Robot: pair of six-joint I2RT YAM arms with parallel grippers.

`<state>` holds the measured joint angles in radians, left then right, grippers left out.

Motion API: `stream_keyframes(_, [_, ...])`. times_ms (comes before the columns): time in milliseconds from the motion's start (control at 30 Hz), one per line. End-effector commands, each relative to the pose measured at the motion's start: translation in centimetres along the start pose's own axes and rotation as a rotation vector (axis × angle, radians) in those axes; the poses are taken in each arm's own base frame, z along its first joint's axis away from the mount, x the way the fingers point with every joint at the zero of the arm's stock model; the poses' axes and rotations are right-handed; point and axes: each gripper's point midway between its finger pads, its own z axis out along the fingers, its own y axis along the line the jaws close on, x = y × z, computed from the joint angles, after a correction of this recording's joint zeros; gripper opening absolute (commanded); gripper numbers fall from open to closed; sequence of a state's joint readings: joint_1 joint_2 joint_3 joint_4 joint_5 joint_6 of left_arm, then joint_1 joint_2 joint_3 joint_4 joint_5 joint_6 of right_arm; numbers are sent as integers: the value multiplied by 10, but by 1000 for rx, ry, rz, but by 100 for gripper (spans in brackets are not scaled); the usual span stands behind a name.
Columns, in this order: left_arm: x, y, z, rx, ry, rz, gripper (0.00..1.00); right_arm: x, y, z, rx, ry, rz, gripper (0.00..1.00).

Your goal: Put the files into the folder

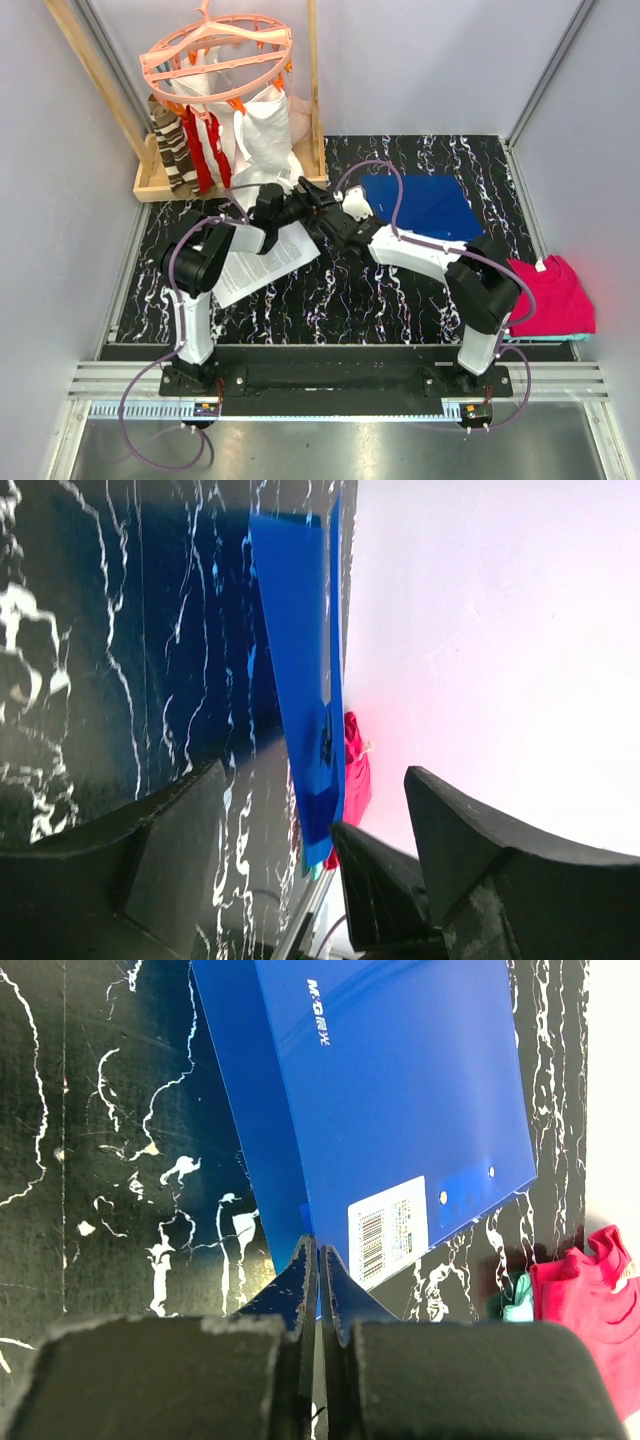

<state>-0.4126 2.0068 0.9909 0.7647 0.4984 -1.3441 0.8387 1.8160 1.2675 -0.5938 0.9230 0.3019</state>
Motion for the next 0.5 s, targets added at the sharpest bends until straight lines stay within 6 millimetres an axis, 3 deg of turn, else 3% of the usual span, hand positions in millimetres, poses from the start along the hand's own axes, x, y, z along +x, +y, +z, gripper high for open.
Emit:
stream_keyframes(0, [-14, -43, 18, 113, -11, 79, 76, -21, -9, -13, -15, -93, 104, 0])
stream_keyframes(267, [0, -47, 60, 111, 10, 90, 75, -18, -17, -20, -56, -130, 143, 0])
stream_keyframes(467, [11, -37, 82, 82, 27, 85, 75, -12, -17, -19, -65, -128, 146, 0])
